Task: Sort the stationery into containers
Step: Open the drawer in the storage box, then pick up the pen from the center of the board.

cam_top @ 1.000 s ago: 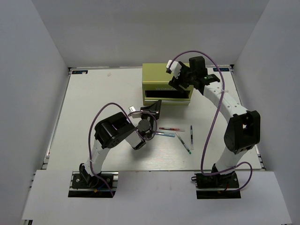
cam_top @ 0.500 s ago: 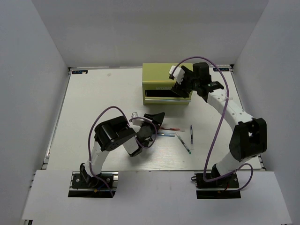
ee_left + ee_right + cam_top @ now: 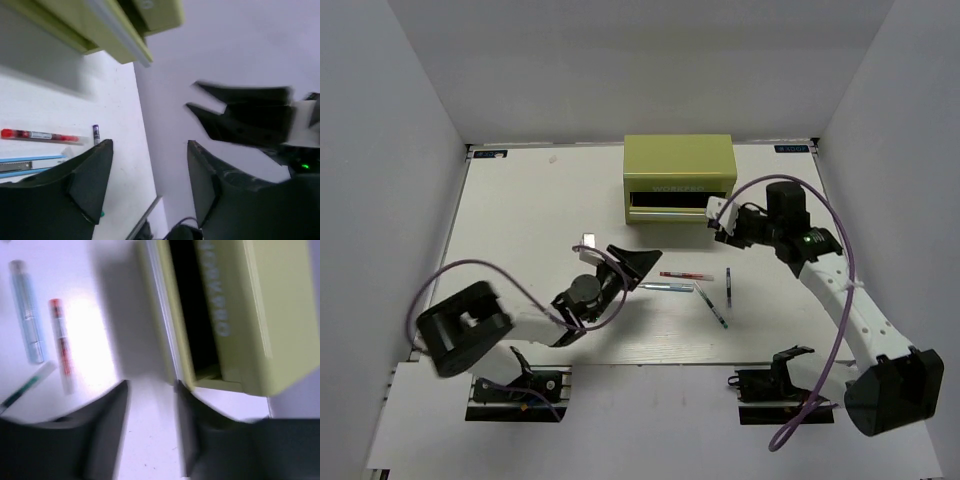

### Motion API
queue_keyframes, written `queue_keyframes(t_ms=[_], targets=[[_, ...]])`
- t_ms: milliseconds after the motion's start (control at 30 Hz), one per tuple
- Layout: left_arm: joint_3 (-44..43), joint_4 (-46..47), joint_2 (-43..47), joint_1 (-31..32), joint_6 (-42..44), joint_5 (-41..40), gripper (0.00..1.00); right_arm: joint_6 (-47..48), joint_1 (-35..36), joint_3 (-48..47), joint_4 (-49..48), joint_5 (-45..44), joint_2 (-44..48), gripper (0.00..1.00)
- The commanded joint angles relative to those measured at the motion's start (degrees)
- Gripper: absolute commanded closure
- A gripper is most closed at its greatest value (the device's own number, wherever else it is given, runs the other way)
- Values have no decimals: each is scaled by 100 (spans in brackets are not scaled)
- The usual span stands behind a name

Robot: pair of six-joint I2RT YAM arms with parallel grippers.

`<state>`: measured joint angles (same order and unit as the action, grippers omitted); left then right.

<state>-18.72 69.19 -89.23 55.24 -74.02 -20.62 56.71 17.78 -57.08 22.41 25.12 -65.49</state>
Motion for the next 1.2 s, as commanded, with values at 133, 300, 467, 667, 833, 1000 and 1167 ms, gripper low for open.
queue_keyframes(t_ms=[133,300,467,667,833,1000,1167], targets=[[-973,-6378,3111,-58,1652,-326,95,1043,-3,953,1282,2108,529,78],[-1195,-8147,4228,-58,1777,-1022,40,781,409,1085,1134,2217,38,47],[-1248,-9289,4914,-58,1628,-1075,8,456,937,848,905,1575,-787,37],[-1301,-9942,5126,-58,1206,-1128,7,-45,1561,690,194,838,-1448,37],[-1301,-10144,5249,-58,1048,-1181,7,-248,1755,418,-114,327,-2125,40],[-1248,-10144,5302,-58,1047,-1181,7,-415,1887,259,-386,-77,-2512,44],[-1248,-10206,5302,-58,986,-1181,7,-327,1931,224,-361,-87,-2688,50]])
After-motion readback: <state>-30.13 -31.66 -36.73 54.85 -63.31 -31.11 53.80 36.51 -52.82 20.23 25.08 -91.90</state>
